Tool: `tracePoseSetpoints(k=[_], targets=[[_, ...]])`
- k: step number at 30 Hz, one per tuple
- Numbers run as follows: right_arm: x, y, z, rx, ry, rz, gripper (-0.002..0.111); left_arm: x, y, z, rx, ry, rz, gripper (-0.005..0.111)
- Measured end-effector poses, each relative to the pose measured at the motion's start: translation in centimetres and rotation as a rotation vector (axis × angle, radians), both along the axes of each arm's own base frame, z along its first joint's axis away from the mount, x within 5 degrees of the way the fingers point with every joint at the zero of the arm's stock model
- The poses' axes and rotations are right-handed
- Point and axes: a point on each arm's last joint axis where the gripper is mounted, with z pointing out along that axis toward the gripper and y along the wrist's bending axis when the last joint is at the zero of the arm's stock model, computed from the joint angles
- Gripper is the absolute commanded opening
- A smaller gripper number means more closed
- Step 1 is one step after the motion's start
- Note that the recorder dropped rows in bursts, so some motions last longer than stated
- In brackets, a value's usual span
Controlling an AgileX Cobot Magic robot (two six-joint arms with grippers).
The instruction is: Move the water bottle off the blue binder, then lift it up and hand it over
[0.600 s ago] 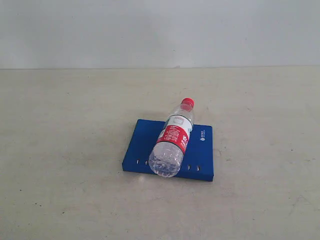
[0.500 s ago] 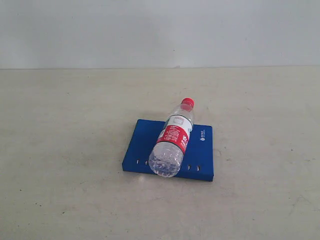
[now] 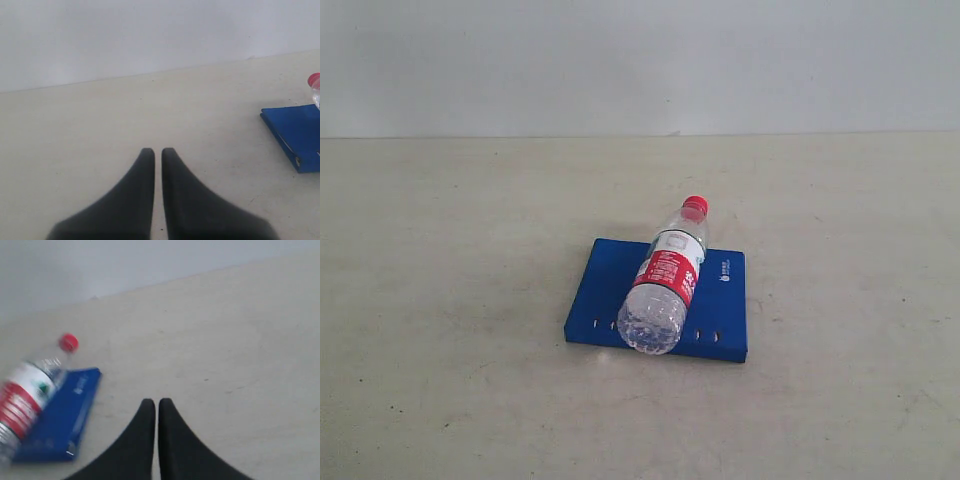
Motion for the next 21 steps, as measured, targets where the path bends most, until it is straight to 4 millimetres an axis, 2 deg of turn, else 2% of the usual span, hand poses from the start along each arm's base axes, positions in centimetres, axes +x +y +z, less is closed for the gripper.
tracePoseSetpoints(k=[3, 9, 15, 19, 21], targets=[[0.0, 0.2, 0.2, 0.330, 0.012, -0.071, 0.000, 0.0, 0.0, 0.0, 0.000, 0.000, 0.000, 0.005], [-0.1, 0.7, 0.1, 0.601, 0.077, -0.096, 0.000, 0.0, 0.0, 0.0, 0.000, 0.000, 0.000, 0.005], [0.1, 0.2, 0.6, 0.666, 0.013, -0.150, 0.001, 0.0, 0.0, 0.0, 0.000, 0.000, 0.000, 0.005], [0.2, 0.1, 0.7, 0.650, -0.006, -0.157, 0.010, 0.0, 0.0, 0.0, 0.000, 0.000, 0.000, 0.005], [0.2, 0.3, 1.2, 0.560, -0.010, -0.110, 0.014, 0.0, 0.0, 0.0, 0.000, 0.000, 0.000, 0.005]])
